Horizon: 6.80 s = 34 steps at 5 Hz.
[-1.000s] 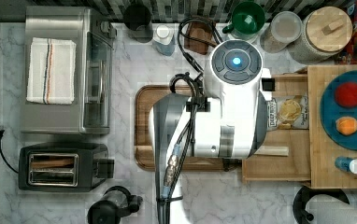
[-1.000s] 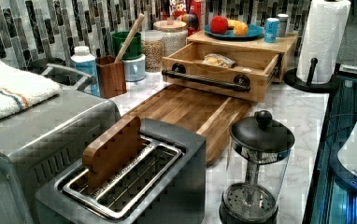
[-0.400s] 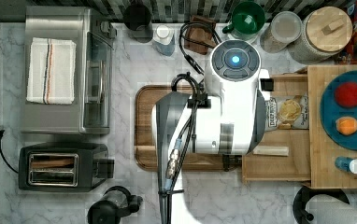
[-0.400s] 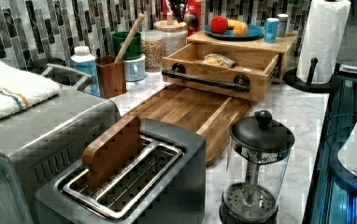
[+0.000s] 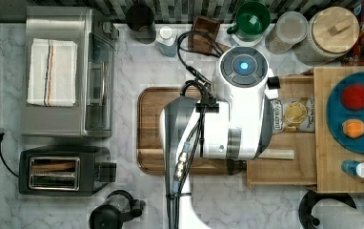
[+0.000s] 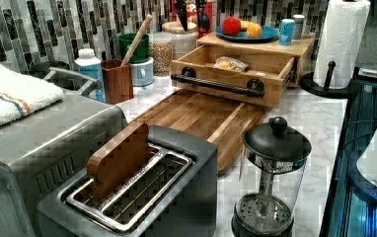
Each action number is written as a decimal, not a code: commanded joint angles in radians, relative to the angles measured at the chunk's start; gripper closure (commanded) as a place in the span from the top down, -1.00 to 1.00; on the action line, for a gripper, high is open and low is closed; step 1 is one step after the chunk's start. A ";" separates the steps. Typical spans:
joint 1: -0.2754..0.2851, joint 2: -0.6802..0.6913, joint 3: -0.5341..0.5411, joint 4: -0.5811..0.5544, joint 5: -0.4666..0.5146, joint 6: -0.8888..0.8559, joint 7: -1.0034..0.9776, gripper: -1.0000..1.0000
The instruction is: Close the drawer.
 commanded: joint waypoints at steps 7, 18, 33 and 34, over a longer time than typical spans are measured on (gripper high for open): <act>0.052 -0.066 0.102 -0.379 -0.197 0.385 -0.398 -1.00; -0.174 0.153 -0.035 -0.256 -0.013 0.507 -0.986 -1.00; -0.535 0.440 -0.114 0.278 0.074 0.408 -1.404 -1.00; -0.532 0.440 -0.116 0.278 0.075 0.407 -1.406 -1.00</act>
